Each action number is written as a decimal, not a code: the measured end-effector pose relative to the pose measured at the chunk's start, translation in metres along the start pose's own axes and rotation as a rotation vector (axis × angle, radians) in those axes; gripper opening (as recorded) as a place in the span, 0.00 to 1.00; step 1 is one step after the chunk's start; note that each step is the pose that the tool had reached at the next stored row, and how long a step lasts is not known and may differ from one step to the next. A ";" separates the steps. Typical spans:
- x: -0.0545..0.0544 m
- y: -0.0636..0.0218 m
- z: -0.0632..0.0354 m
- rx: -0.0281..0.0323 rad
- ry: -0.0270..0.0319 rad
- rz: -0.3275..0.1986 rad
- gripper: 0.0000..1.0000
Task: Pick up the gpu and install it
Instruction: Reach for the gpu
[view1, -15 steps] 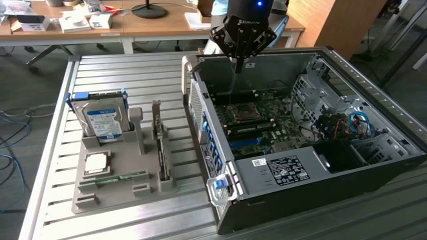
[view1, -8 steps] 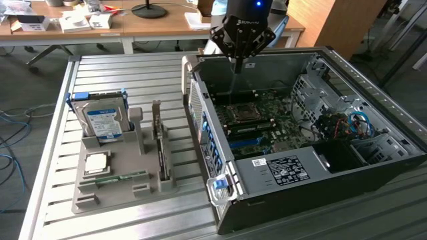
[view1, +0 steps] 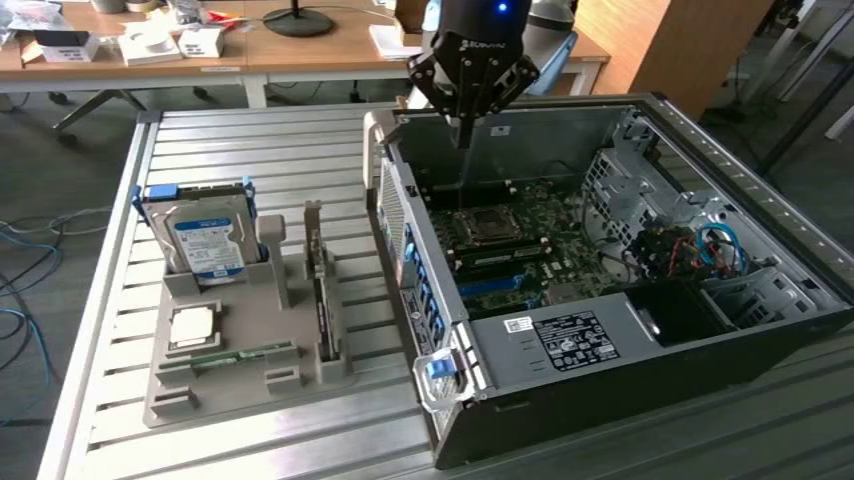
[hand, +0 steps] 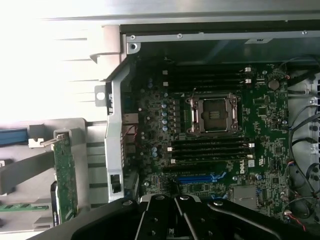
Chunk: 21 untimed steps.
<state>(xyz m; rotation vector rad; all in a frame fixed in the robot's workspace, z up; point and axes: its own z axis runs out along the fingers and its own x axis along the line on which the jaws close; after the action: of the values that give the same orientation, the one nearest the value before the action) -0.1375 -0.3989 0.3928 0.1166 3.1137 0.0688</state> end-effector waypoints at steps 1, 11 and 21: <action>0.002 -0.0001 0.0000 0.0000 0.0000 0.000 0.11; 0.024 -0.0018 0.0001 0.0000 0.0000 0.001 0.11; 0.048 -0.0035 -0.0002 0.0000 -0.0001 0.001 0.11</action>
<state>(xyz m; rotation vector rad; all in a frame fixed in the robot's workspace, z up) -0.1852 -0.3988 0.3917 0.1178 3.1136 0.0689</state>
